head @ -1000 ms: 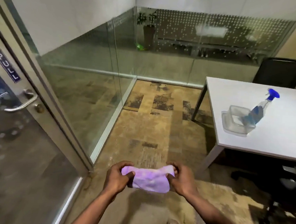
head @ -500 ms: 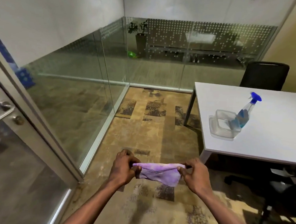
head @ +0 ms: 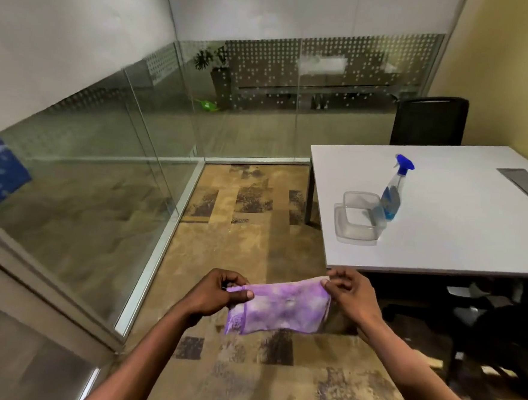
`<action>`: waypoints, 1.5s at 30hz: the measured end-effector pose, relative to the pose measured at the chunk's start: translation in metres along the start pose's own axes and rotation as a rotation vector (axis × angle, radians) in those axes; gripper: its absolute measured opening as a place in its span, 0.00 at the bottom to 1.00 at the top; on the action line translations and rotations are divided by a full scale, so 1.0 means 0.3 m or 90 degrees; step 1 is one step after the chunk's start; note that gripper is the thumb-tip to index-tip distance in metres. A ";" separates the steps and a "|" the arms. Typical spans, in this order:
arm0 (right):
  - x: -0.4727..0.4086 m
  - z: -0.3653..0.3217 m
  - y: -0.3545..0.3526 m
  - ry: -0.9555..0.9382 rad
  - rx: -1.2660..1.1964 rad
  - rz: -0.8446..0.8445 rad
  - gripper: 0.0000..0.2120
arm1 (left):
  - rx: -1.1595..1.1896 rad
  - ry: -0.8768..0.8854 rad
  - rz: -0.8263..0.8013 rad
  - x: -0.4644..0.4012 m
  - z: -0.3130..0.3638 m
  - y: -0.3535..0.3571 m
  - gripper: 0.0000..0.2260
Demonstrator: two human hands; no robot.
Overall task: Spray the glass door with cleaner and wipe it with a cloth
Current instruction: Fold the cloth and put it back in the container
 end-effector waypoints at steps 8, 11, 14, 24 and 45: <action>-0.033 0.091 -0.180 0.021 -0.070 0.043 0.07 | 0.020 0.027 -0.014 -0.126 0.096 0.182 0.06; -0.038 0.085 -0.239 -0.012 -0.082 0.055 0.06 | 0.034 0.020 -0.011 -0.175 0.118 0.233 0.08; -0.044 0.084 -0.268 -0.021 -0.101 0.038 0.06 | 0.071 -0.002 0.014 -0.212 0.134 0.259 0.05; -0.079 0.086 -0.277 -0.025 -0.046 0.017 0.25 | 0.103 -0.104 0.072 -0.376 0.119 0.259 0.09; -0.321 -0.100 -0.129 -0.204 0.068 0.249 0.15 | -0.151 0.135 0.250 -0.710 0.360 0.379 0.05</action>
Point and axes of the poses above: each hand's wrist, its own x-axis away from the middle knuckle, its own y-axis out of the palm, z = x × y, the point moved 5 cm from there along -x, towards the middle knuckle
